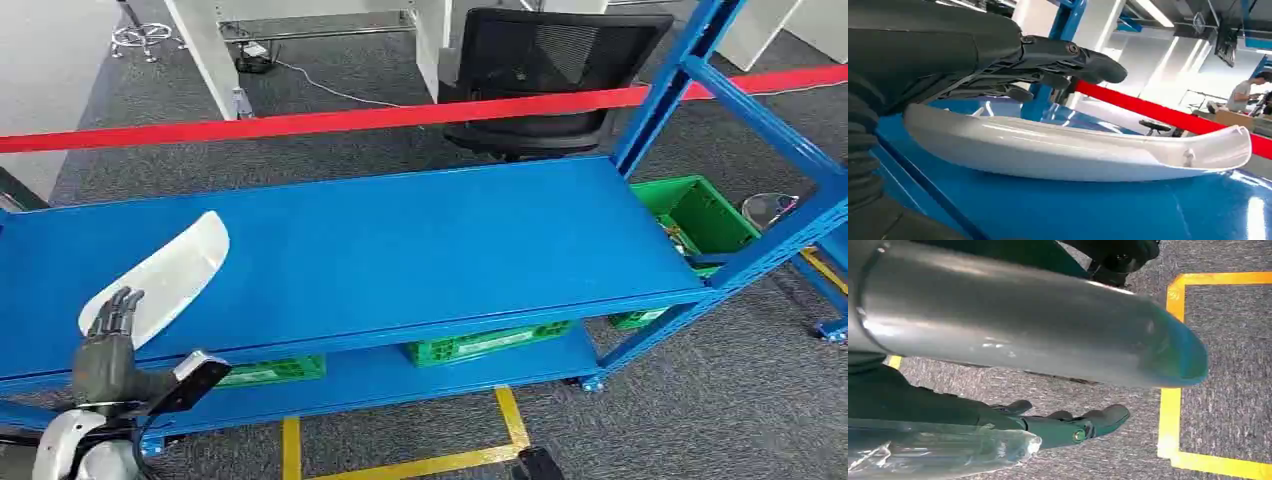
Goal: Take the parts from the cabinet and place them on the table.
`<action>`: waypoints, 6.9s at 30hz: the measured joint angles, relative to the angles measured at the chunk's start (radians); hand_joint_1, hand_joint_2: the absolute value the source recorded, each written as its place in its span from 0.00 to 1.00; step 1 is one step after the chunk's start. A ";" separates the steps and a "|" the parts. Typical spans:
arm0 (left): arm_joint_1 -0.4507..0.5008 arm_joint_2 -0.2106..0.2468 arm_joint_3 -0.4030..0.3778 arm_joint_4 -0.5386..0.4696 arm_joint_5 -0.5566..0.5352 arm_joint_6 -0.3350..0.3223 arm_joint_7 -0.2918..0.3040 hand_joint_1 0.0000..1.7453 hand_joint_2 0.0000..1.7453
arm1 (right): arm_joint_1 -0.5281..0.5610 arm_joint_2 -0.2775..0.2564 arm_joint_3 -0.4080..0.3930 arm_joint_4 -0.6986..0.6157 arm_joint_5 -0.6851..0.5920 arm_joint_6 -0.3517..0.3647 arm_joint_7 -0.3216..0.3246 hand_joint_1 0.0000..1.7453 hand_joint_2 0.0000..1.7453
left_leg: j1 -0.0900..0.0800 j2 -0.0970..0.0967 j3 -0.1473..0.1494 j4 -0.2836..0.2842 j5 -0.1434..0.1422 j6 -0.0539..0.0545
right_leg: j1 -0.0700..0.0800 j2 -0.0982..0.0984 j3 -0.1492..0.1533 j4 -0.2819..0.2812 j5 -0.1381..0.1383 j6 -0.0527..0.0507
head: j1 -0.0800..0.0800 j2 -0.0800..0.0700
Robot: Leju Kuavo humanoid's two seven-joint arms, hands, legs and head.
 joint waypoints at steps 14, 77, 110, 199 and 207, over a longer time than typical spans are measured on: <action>-0.004 0.008 -0.012 0.010 0.000 0.015 0.019 0.83 1.00 | -0.003 0.000 0.000 0.000 0.005 -0.004 0.003 0.00 0.00 | 0.000 0.000 0.000 0.000 0.000 0.000 | 0.000 0.000 0.000 0.000 0.000 0.000 | 0.000 0.000; 0.214 -0.003 -0.333 -0.423 -0.137 0.256 -0.077 0.91 1.00 | 0.023 0.000 -0.044 0.005 -0.018 -0.001 -0.071 0.00 0.00 | -0.017 0.000 0.000 0.004 -0.001 0.019 | -0.018 0.001 0.002 -0.006 0.007 0.027 | -0.001 0.000; 0.267 0.015 -0.421 -0.502 -0.144 0.317 -0.064 0.91 1.00 | 0.024 -0.003 -0.060 0.005 0.011 -0.111 -0.117 0.00 0.00 | -0.008 0.012 0.092 -0.066 -0.023 0.029 | -0.005 -0.009 -0.120 0.029 0.068 0.022 | 0.006 0.000; 0.130 -0.002 -0.419 -0.395 0.071 0.202 -0.152 0.91 1.00 | 0.028 -0.024 -0.162 0.004 -0.023 -0.088 -0.136 0.00 0.00 | 0.003 -0.075 0.035 0.003 -0.033 0.009 | -0.004 0.121 -0.103 0.008 0.096 0.021 | 0.031 0.000; 0.081 -0.017 -0.434 -0.354 0.230 0.027 -0.183 0.91 1.00 | 0.034 -0.031 -0.184 0.004 -0.075 -0.108 -0.098 0.00 0.00 | -0.002 0.045 0.019 -0.009 -0.012 0.038 | -0.002 -0.008 -0.242 0.314 -0.050 0.044 | 0.047 0.000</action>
